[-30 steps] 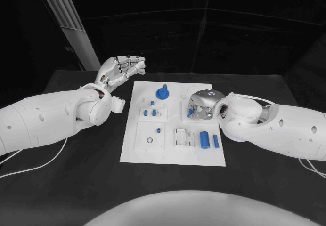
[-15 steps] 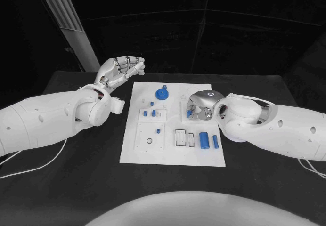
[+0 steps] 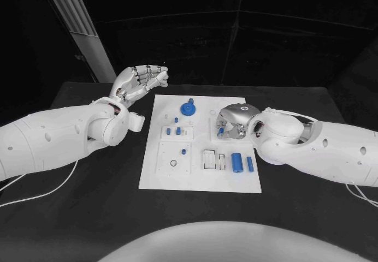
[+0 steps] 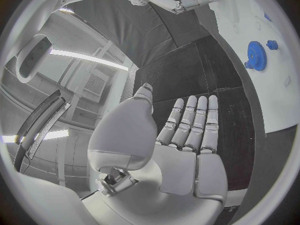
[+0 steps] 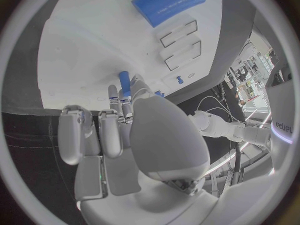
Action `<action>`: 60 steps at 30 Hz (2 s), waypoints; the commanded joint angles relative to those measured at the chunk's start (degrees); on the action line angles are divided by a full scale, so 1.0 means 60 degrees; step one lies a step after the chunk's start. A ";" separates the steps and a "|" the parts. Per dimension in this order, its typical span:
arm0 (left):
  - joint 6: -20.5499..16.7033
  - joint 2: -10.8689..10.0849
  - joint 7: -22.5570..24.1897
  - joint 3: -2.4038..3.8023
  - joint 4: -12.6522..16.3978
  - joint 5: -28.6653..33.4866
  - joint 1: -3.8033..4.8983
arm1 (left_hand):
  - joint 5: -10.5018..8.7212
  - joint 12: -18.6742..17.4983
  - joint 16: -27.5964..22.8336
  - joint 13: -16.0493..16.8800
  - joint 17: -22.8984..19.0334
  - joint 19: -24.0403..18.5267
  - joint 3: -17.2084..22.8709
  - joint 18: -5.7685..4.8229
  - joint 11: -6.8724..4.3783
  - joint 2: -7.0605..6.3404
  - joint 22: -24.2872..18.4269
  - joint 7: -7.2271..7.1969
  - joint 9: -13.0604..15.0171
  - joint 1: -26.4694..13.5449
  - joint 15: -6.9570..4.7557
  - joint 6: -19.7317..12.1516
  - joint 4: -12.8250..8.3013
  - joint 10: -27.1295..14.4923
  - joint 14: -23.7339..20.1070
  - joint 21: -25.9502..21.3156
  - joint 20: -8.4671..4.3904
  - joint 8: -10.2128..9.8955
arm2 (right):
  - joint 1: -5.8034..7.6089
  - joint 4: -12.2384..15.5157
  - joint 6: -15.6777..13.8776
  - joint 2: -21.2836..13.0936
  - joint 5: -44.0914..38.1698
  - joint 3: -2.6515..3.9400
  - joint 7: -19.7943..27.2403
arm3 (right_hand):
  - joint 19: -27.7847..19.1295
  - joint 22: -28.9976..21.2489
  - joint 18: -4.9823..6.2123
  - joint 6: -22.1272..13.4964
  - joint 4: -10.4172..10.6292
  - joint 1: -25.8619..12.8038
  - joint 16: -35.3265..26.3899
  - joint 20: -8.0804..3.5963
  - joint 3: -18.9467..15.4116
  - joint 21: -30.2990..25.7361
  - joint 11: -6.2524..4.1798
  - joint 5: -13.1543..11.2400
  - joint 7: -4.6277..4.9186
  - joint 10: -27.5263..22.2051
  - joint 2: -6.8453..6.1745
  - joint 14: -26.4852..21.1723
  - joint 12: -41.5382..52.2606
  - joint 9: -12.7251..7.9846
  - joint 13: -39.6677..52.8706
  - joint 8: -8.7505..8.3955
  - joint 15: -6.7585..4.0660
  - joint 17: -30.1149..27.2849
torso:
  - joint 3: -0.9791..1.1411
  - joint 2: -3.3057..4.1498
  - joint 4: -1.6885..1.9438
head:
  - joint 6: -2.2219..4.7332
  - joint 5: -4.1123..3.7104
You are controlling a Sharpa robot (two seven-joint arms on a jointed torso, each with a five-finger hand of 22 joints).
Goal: Assemble the parts on the task board
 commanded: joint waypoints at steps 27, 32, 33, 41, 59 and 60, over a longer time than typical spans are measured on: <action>0.0088 -0.0042 0.1320 0.0005 0.0010 0.0023 0.0012 | 0.0015 0.0072 0.0074 -0.0014 -0.0023 0.0049 -0.0066 -0.0072 -0.0007 0.0078 -0.0012 0.0840 -0.0006 0.0013 0.0016 -0.0079 0.0007 -0.0089 -0.0053 -0.0056 0.0000 0.0043 | 0.0001 0.0167 -0.1120 -0.0120 -0.0272 0.0004 0.0494 | 0.0529 0.2110 0.0042 0.1152 -0.0046 0.0750 0.0100 -0.0233 0.0471 0.0257 -0.0451 0.0021 -0.0545 0.1069 0.0443 0.0625 0.0001 0.0204 -0.0030 0.0501 -0.0306 0.0341 | 0.0000 -0.0002 -0.0010 | 0.0077 0.0032; 0.0096 -0.0043 0.1322 0.0005 0.0003 0.0023 0.0011 | 0.0015 0.0090 0.0091 -0.0016 -0.0042 0.0050 -0.0073 -0.0073 -0.0006 0.0086 -0.0017 0.0840 -0.0006 0.0018 0.0017 -0.0087 0.0006 -0.0100 -0.0060 -0.0059 0.0000 0.0058 | 0.0003 0.0384 -0.1567 -0.0300 -0.0283 0.0010 0.0600 | 0.0542 0.2122 0.0034 0.1149 -0.0025 0.0752 0.0103 -0.0235 0.0456 0.0285 -0.0438 0.0021 -0.0524 0.1082 0.0407 0.0626 -0.0038 0.0197 -0.0031 0.0486 -0.0298 0.0346 | -0.0005 -0.0008 -0.0005 | 0.0109 0.0027; 0.0097 -0.0042 0.1323 0.0005 0.0001 0.0023 0.0011 | 0.0015 0.0090 0.0091 -0.0016 -0.0042 0.0050 -0.0073 -0.0073 -0.0006 0.0086 -0.0017 0.0840 -0.0006 0.0018 0.0017 -0.0087 0.0006 -0.0100 -0.0060 -0.0059 0.0000 0.0058 | 0.0004 0.0446 -0.1645 -0.0349 -0.0281 0.0012 0.0618 | 0.0545 0.2124 0.0032 0.1148 -0.0020 0.0751 0.0103 -0.0235 0.0452 0.0291 -0.0436 0.0021 -0.0521 0.1084 0.0400 0.0626 -0.0046 0.0196 -0.0031 0.0484 -0.0297 0.0344 | -0.0006 -0.0011 -0.0004 | 0.0110 0.0026; 0.0100 -0.0024 0.1317 0.0005 -0.0029 0.0023 0.0008 | 0.0015 0.0100 0.0100 -0.0017 -0.0053 0.0050 -0.0077 -0.0074 -0.0005 0.0091 -0.0019 0.0840 -0.0006 0.0023 0.0017 -0.0091 0.0006 -0.0106 -0.0064 -0.0061 0.0000 0.0067 | 0.0051 0.1003 -0.2189 -0.0744 -0.0276 0.0034 0.0786 | 0.0564 0.2141 0.0021 0.1131 0.0015 0.0741 0.0114 -0.0233 0.0434 0.0333 -0.0414 0.0021 -0.0493 0.1081 0.0363 0.0631 -0.0110 0.0183 -0.0034 0.0454 -0.0283 0.0366 | -0.0008 -0.0005 0.0002 | 0.0097 0.0063; 0.0111 0.0124 0.1306 0.0005 -0.0169 0.0023 -0.0011 | 0.0015 0.0100 0.0100 -0.0017 -0.0053 0.0050 -0.0077 -0.0074 -0.0005 0.0091 -0.0019 0.0840 -0.0006 0.0023 0.0017 -0.0091 0.0006 -0.0106 -0.0064 -0.0061 0.0000 0.0067 | 0.0180 0.1382 -0.2424 0.0211 0.0359 0.0046 0.1994 | 0.0596 0.2169 0.0004 0.1145 -0.0007 0.0882 0.0145 -0.0232 0.0494 0.0402 -0.0403 0.0022 -0.0472 0.1109 0.0360 0.0643 -0.0236 0.0166 -0.0034 0.0415 -0.0277 0.0428 | -0.0012 -0.0006 0.0027 | 0.0041 0.0306; 0.0108 0.0134 0.1305 0.0005 -0.0176 0.0023 -0.0012 | 0.0015 0.0100 0.0100 -0.0017 -0.0053 0.0050 -0.0077 -0.0074 -0.0005 0.0091 -0.0019 0.0840 -0.0006 0.0023 0.0017 -0.0091 0.0006 -0.0106 -0.0064 -0.0061 0.0000 0.0067 | 0.0181 0.1357 -0.2347 0.0374 0.0426 0.0046 0.2084 | 0.0594 0.2168 0.0005 0.1142 -0.0005 0.0885 0.0147 -0.0231 0.0495 0.0398 -0.0400 0.0022 -0.0469 0.1106 0.0360 0.0643 -0.0244 0.0164 -0.0034 0.0411 -0.0275 0.0431 | -0.0008 -0.0002 0.0019 | 0.0034 0.0382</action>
